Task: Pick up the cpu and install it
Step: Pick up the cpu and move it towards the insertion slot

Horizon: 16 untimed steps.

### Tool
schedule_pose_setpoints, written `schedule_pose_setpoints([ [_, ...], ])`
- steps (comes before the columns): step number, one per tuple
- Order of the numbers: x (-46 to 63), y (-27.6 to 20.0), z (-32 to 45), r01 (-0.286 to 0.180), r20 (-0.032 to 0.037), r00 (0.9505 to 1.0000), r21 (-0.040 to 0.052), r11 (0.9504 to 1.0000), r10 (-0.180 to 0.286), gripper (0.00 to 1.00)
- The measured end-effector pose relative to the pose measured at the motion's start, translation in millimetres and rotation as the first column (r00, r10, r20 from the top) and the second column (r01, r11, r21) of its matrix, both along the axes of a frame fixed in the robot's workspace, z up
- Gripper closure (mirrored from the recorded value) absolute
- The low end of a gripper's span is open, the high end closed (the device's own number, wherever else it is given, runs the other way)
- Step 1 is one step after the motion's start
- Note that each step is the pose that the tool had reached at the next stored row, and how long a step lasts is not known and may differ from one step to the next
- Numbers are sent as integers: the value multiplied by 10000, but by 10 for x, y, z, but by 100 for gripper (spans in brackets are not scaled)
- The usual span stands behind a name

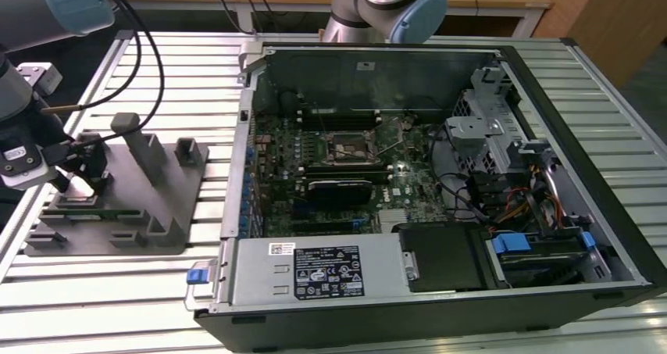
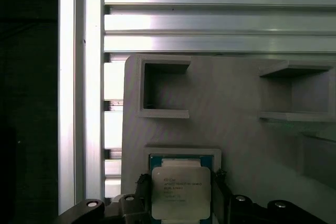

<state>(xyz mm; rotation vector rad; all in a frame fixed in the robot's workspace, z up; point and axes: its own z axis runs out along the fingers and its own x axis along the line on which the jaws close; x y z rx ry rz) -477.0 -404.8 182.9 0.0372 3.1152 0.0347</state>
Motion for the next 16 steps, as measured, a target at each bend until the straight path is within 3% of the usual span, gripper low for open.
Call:
schedule_pose_setpoints([
  [1, 0, 0, 0, 0, 0, 10000, 0, 10000, 0, 45],
  [9, 0, 0, 0, 0, 3, 10000, 2, 10000, 0, 45],
  [16, 0, 0, 100, 0, 1, 10000, 1, 10000, 0, 45],
])
